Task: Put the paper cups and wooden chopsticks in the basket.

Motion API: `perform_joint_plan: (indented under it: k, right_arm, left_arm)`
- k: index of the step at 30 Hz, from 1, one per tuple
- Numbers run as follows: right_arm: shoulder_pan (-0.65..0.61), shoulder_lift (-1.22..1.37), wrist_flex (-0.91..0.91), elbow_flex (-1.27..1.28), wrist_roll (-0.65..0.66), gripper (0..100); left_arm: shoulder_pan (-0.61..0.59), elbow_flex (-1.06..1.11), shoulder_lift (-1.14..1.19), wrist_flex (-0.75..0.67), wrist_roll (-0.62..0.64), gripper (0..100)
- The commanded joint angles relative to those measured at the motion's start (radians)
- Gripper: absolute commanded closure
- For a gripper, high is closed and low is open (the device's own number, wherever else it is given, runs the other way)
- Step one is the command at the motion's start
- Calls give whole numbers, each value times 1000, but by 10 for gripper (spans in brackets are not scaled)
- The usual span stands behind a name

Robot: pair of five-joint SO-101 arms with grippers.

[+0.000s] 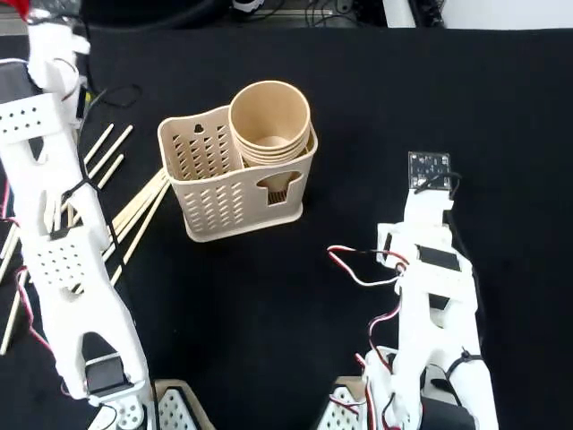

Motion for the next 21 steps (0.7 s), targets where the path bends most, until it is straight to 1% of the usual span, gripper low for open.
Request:
perform_joint_plan:
  k: [1, 9, 15, 21]
  right_arm:
    - [-5, -2, -17, -4, 5, 977]
    - [-5, -2, -17, -4, 5, 977]
    - [-5, -1, -17, -4, 5, 977]
    - [-5, -1, -17, -4, 5, 977]
  left_arm:
    - [-4, -25, -130, 3, 49, 971]
    - [25, -35, -199, 2, 129, 971]
    - [59, -35, -273, 2, 143, 971]
    - [53, -27, -354, 2, 144, 971]
